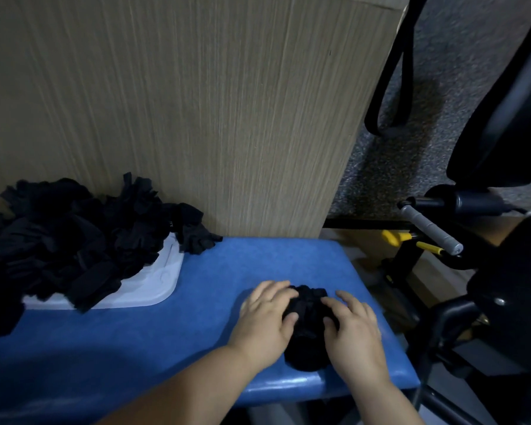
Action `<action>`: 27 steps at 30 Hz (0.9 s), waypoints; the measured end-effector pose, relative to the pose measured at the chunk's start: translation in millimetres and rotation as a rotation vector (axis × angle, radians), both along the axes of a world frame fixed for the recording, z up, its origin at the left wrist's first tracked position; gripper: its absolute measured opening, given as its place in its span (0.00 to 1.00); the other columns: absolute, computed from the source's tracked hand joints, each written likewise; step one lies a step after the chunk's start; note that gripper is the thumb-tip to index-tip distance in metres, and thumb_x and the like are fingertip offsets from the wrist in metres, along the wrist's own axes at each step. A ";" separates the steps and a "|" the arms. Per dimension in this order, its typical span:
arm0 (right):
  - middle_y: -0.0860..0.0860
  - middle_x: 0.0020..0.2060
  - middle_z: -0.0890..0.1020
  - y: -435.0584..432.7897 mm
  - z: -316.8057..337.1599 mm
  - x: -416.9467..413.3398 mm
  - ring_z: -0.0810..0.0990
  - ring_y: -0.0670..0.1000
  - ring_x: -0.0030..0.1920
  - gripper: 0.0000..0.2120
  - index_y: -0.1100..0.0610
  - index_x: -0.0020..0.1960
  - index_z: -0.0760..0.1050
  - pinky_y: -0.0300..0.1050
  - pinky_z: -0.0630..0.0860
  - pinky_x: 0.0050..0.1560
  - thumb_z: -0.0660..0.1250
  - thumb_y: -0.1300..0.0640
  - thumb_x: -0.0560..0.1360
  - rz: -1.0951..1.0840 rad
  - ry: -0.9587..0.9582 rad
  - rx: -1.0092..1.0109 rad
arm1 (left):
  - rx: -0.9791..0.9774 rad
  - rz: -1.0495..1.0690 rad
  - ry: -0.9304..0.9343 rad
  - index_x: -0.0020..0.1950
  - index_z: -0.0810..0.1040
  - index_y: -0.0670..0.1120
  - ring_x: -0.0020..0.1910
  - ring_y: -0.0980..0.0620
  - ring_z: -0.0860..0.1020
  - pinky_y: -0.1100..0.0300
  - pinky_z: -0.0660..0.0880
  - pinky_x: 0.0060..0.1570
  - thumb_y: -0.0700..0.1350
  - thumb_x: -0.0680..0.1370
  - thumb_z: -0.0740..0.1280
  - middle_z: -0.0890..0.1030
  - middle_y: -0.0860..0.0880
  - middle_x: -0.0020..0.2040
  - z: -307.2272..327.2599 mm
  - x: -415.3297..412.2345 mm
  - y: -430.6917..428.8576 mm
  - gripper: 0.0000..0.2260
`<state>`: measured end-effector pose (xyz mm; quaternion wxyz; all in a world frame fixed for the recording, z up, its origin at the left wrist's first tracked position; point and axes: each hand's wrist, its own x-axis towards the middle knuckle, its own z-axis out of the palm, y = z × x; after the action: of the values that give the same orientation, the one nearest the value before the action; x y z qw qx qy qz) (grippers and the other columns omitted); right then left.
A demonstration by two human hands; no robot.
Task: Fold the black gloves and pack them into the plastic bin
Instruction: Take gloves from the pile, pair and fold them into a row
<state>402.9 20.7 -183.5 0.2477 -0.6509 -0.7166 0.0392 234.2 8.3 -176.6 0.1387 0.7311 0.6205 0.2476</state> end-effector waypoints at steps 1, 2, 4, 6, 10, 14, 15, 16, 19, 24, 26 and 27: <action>0.47 0.68 0.73 -0.4 0.7 -0.6 0.67 0.53 0.69 0.18 0.50 0.64 0.77 0.48 0.63 0.69 0.66 0.59 0.75 0.019 -0.001 0.022 | -0.019 -0.046 0.048 0.74 0.61 0.57 0.76 0.58 0.48 0.57 0.47 0.75 0.55 0.81 0.54 0.55 0.61 0.77 -1.5 2.2 -0.2 0.21; 0.47 0.69 0.72 -1.0 2.2 -2.0 0.64 0.53 0.72 0.18 0.50 0.65 0.76 0.47 0.61 0.70 0.65 0.59 0.76 0.065 -0.002 0.030 | -0.050 -0.078 0.094 0.76 0.59 0.56 0.77 0.58 0.47 0.58 0.45 0.75 0.56 0.81 0.53 0.54 0.61 0.77 -3.1 4.1 -0.2 0.22; 0.43 0.73 0.65 -0.9 3.6 -5.9 0.55 0.50 0.77 0.20 0.49 0.71 0.69 0.44 0.54 0.73 0.61 0.55 0.79 0.191 -0.041 -0.035 | -0.118 -0.104 0.184 0.78 0.54 0.54 0.77 0.58 0.44 0.58 0.39 0.74 0.56 0.82 0.52 0.50 0.58 0.79 -6.5 6.4 -0.1 0.24; 0.40 0.76 0.54 -0.8 2.1 -8.5 0.44 0.46 0.78 0.24 0.48 0.77 0.57 0.45 0.44 0.75 0.54 0.49 0.82 0.255 -0.127 -0.195 | -0.187 -0.113 0.267 0.79 0.48 0.52 0.77 0.58 0.40 0.56 0.36 0.74 0.56 0.83 0.48 0.45 0.57 0.79 -8.1 6.9 -0.5 0.26; 0.41 0.77 0.45 0.3 1.3 -8.0 0.38 0.47 0.77 0.27 0.48 0.79 0.45 0.51 0.37 0.76 0.47 0.45 0.82 0.212 -0.251 -0.346 | -0.276 -0.112 0.353 0.79 0.42 0.53 0.76 0.59 0.37 0.49 0.34 0.75 0.58 0.82 0.45 0.40 0.58 0.78 -8.3 4.6 -1.4 0.27; 0.43 0.78 0.43 2.0 2.5 -7.4 0.39 0.48 0.77 0.28 0.50 0.79 0.43 0.53 0.36 0.76 0.46 0.43 0.82 0.187 -0.289 -0.376 | -0.310 -0.057 0.375 0.79 0.41 0.54 0.76 0.59 0.36 0.45 0.33 0.73 0.62 0.81 0.44 0.38 0.59 0.78 -7.9 1.0 -5.9 0.29; 0.44 0.78 0.42 2.5 2.5 -7.2 0.39 0.48 0.77 0.29 0.50 0.79 0.43 0.53 0.36 0.76 0.46 0.43 0.82 0.189 -0.283 -0.384 | -0.320 -0.036 0.373 0.79 0.40 0.54 0.76 0.58 0.35 0.44 0.33 0.73 0.63 0.81 0.45 0.38 0.58 0.78 -7.7 -0.3 -6.9 0.30; 0.44 0.78 0.42 2.6 2.7 -6.8 0.39 0.47 0.77 0.29 0.50 0.79 0.44 0.52 0.36 0.75 0.47 0.42 0.82 0.194 -0.260 -0.387 | -0.329 -0.018 0.366 0.79 0.40 0.54 0.76 0.58 0.35 0.44 0.33 0.73 0.64 0.80 0.45 0.38 0.58 0.78 -7.7 -2.0 -8.2 0.31; 0.48 0.78 0.51 3.8 4.0 -4.7 0.48 0.48 0.77 0.28 0.50 0.78 0.53 0.48 0.43 0.76 0.51 0.42 0.81 0.139 -0.046 -0.324 | -0.341 0.021 0.348 0.79 0.39 0.54 0.76 0.57 0.34 0.44 0.33 0.73 0.66 0.79 0.45 0.37 0.58 0.78 -7.9 -6.9 -12.1 0.32; 0.49 0.60 0.77 9.4 13.5 1.3 0.68 0.54 0.64 0.19 0.48 0.63 0.74 0.48 0.65 0.62 0.56 0.41 0.78 -0.169 0.041 -0.195 | -0.344 0.043 0.341 0.78 0.38 0.53 0.76 0.55 0.34 0.44 0.33 0.73 0.66 0.79 0.45 0.37 0.57 0.78 -7.2 -7.2 -13.7 0.33; 0.49 0.58 0.77 12.5 15.5 0.5 0.68 0.54 0.63 0.18 0.47 0.59 0.76 0.48 0.67 0.61 0.58 0.39 0.77 -0.166 -0.057 -0.300 | -0.353 0.038 0.345 0.79 0.39 0.53 0.76 0.54 0.34 0.43 0.33 0.73 0.66 0.79 0.45 0.37 0.57 0.78 -6.4 -5.7 -12.1 0.32; 0.49 0.57 0.77 14.4 15.6 0.0 0.68 0.55 0.63 0.18 0.47 0.58 0.76 0.48 0.68 0.60 0.59 0.39 0.77 -0.155 -0.081 -0.321 | -0.358 0.038 0.347 0.78 0.39 0.53 0.76 0.54 0.34 0.42 0.33 0.73 0.66 0.79 0.45 0.37 0.57 0.78 -5.7 -4.9 -11.2 0.32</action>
<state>402.9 35.1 -167.8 0.1140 -0.7362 -0.6583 0.1078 229.3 -3.0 -182.3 0.1525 0.7149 0.6824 0.0071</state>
